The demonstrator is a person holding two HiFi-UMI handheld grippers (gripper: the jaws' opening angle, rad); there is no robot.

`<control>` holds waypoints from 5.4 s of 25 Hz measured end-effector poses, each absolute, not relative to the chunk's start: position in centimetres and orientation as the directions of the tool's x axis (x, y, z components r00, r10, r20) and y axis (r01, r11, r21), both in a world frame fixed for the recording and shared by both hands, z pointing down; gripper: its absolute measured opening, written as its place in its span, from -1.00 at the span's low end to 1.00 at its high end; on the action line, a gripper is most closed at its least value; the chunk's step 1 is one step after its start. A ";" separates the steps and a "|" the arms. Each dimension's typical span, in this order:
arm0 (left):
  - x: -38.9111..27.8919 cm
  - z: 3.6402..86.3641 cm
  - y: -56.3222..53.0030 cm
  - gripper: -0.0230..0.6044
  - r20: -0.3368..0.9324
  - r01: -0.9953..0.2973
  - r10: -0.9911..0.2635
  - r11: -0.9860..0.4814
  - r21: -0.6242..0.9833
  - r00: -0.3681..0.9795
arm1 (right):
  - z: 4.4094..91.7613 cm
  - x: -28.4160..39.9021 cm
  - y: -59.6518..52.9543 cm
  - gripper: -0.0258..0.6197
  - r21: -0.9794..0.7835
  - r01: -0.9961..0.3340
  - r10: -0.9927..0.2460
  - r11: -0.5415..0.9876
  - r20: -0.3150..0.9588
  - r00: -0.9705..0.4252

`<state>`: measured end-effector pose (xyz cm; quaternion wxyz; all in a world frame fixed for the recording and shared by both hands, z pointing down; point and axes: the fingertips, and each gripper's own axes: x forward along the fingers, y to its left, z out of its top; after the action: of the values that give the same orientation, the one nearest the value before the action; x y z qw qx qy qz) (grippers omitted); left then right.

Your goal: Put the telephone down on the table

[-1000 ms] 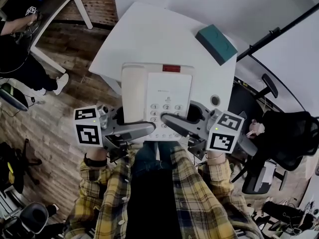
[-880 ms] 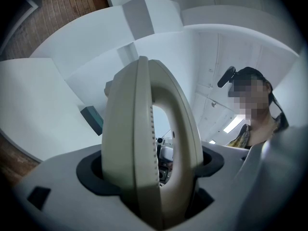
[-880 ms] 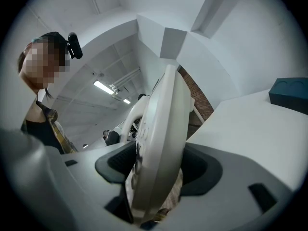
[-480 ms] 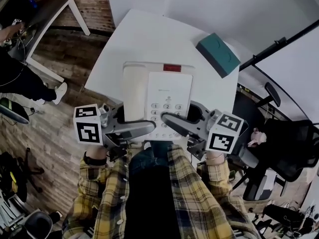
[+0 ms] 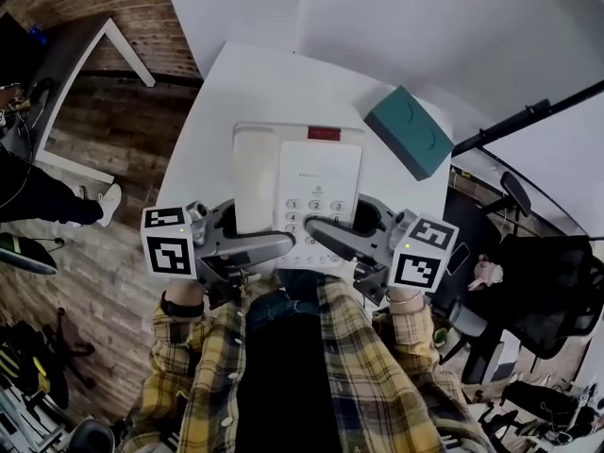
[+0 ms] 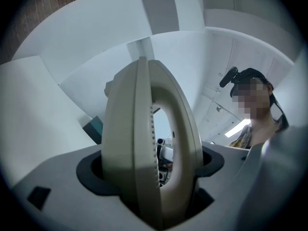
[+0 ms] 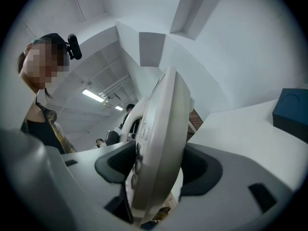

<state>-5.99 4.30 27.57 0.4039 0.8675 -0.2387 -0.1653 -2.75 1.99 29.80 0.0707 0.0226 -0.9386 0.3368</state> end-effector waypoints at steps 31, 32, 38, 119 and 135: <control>-5.7 28.6 -8.1 0.46 -0.051 -0.095 -0.231 -0.579 0.810 0.972 | 30.9 -2.0 -9.3 -0.08 -0.674 -0.349 -0.308 0.651 0.186 -0.933; -5.7 28.8 -8.1 0.46 -0.051 -0.094 -0.230 -0.577 0.811 0.972 | 31.1 -2.0 -9.3 -0.08 -0.675 -0.351 -0.309 0.649 0.188 -0.932; -6.1 30.0 -7.9 0.46 -0.036 -0.098 -0.226 -0.556 0.825 0.973 | 32.3 -2.4 -9.1 -0.08 -0.691 -0.351 -0.291 0.632 0.208 -0.934; -4.7 52.3 -13.2 0.46 0.266 -0.289 -0.246 -0.063 0.955 0.932 | 53.5 0.5 -13.7 -0.06 -0.846 -0.473 -0.228 0.248 0.423 -0.877; -4.8 52.5 -12.9 0.46 0.322 -0.340 -0.222 -0.046 0.939 0.920 | 53.8 0.9 -14.5 -0.02 -0.809 -0.518 -0.232 0.278 0.467 -0.853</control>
<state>-4.76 -12.92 52.47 0.6627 0.7218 -0.1945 0.0444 0.92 -14.50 53.84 0.1297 0.2377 -0.7889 0.5516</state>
